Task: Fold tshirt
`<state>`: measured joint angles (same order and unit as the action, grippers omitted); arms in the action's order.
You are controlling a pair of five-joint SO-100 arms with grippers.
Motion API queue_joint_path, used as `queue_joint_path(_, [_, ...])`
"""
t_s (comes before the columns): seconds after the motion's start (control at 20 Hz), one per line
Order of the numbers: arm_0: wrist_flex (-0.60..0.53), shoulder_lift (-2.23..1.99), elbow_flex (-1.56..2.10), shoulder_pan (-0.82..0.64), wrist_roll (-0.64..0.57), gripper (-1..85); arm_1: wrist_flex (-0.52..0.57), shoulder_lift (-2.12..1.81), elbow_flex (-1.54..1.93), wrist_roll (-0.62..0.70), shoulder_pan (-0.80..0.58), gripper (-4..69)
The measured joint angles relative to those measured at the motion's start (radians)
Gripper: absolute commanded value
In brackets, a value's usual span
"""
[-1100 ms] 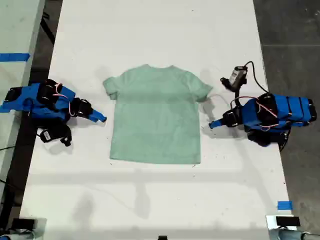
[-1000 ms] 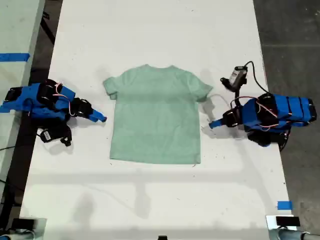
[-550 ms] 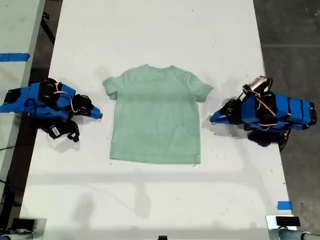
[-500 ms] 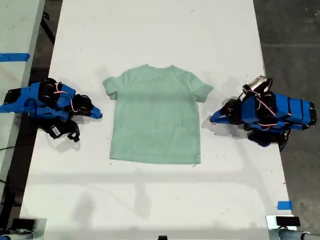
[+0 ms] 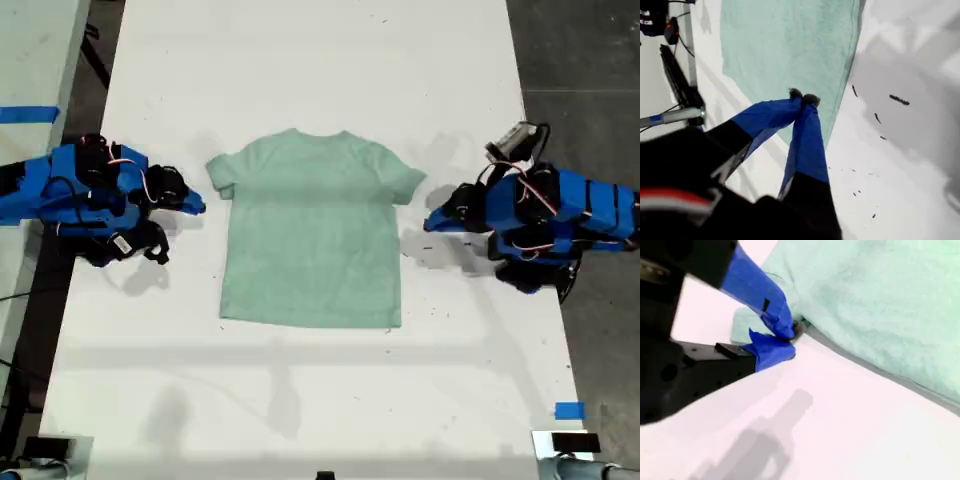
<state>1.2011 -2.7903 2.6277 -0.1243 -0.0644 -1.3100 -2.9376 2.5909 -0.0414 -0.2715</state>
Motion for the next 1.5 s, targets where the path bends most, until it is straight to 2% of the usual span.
queue_joint_path(0.25, [0.124, 0.364, -0.463, -0.238, -0.273, 0.0, -0.143, 0.465, -0.503, 0.347, -0.264, -0.2])
queue_joint_path(0.4, [0.227, 0.584, -0.681, -0.368, -0.379, 0.0, -0.225, 0.707, -0.770, 0.520, -0.410, -0.2])
queue_joint_path(0.65, [0.318, 0.762, -0.874, -0.518, -0.465, 0.0, -0.284, 0.893, -0.988, 0.650, -0.532, -0.3])
queue_joint_path(0.7, [0.325, 0.765, -0.876, -0.526, -0.479, 0.0, -0.285, 0.894, -0.996, 0.661, -0.545, 2.1])
queue_joint_path(0.75, [0.327, 0.769, -0.876, -0.528, -0.479, 0.0, -0.285, 0.902, -1.000, 0.672, -0.552, 11.0])
queue_joint_path(0.9, [0.334, 0.772, -0.876, -0.531, -0.479, 0.0, -0.299, 0.933, -1.000, 0.724, -0.568, 27.7])
queue_joint_path(1.0, [0.334, 0.773, -0.876, -0.531, -0.479, 0.0, -0.298, 0.954, -0.986, 0.758, -0.577, 28.1])
queue_joint_path(1.15, [0.334, 0.779, -0.876, -0.531, -0.479, 0.0, -0.229, 0.960, -0.845, 0.785, -0.604, 28.7])
queue_joint_path(1.5, [0.305, 0.784, -0.851, -0.531, -0.479, 0.0, 0.133, 1.078, -0.486, 0.830, -0.673, 28.1])
